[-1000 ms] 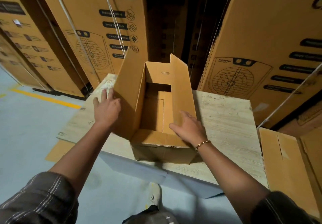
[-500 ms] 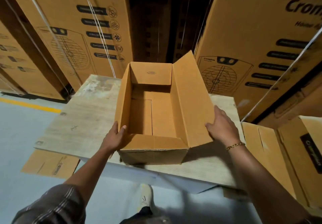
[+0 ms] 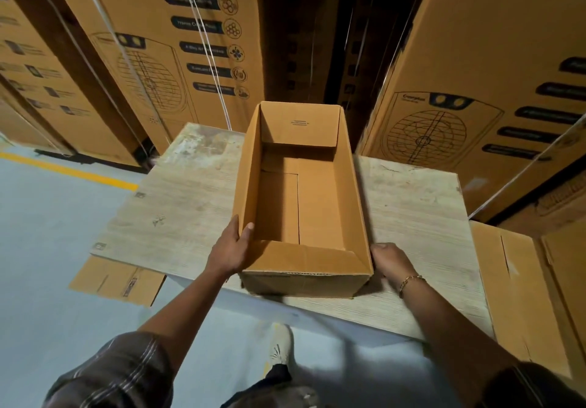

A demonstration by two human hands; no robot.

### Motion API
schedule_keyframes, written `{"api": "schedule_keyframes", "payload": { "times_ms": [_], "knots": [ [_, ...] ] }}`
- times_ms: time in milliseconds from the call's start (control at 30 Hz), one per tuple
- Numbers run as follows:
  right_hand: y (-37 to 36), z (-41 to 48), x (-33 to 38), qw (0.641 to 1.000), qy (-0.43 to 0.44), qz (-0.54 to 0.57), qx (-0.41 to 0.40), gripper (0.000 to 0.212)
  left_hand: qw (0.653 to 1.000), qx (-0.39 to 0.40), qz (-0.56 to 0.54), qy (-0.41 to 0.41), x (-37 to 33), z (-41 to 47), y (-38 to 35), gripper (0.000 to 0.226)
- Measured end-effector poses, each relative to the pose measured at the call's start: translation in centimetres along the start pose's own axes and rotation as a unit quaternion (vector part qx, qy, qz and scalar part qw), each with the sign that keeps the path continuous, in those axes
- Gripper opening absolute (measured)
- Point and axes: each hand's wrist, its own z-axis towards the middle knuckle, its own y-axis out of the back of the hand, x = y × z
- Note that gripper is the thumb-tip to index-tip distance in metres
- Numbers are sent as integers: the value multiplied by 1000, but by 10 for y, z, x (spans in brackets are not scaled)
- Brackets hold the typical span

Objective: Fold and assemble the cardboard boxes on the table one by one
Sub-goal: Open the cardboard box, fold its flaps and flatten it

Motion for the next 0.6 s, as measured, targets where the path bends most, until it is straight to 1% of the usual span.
{"api": "schedule_keyframes", "payload": {
  "times_ms": [67,133,200,267,300,333,367,400,433,467,500,533,567,600],
  "knots": [
    [1,3,8,994,48,-81,-54,37,1000,-1,-8,-1,0,0,0,83],
    [-1,2,17,975,120,-159,-102,54,1000,-3,-14,-3,0,0,1,81],
    [-1,-1,29,931,209,-259,-147,62,1000,-4,-17,-1,1,0,0,82],
    [-3,0,41,873,305,-342,-167,56,1000,-3,-19,3,0,-1,0,82],
    [-7,0,47,851,337,-374,-146,49,1000,-3,-19,6,0,-1,0,81],
    [-13,0,53,841,350,-400,-97,42,1000,-2,-20,10,-1,0,0,80],
    [-21,1,61,843,328,-426,-18,40,1000,-1,-20,14,-2,-1,1,80],
    [-29,1,69,849,274,-445,72,47,1000,0,-20,17,-4,-2,2,80],
    [-37,1,76,856,209,-447,155,59,1000,1,-20,19,-6,-3,3,79],
    [-43,4,83,859,156,-439,210,69,1000,3,-23,20,-8,-4,4,77],
    [-46,6,88,862,127,-431,235,77,999,6,-34,21,-9,-5,7,75],
    [-45,7,92,863,121,-429,236,79,998,9,-51,19,-11,-6,10,75],
    [-40,8,96,865,134,-431,217,77,997,13,-74,22,-12,-6,15,74],
    [-32,6,101,872,162,-423,183,70,994,16,-102,31,-12,-6,19,73]
  ]
}}
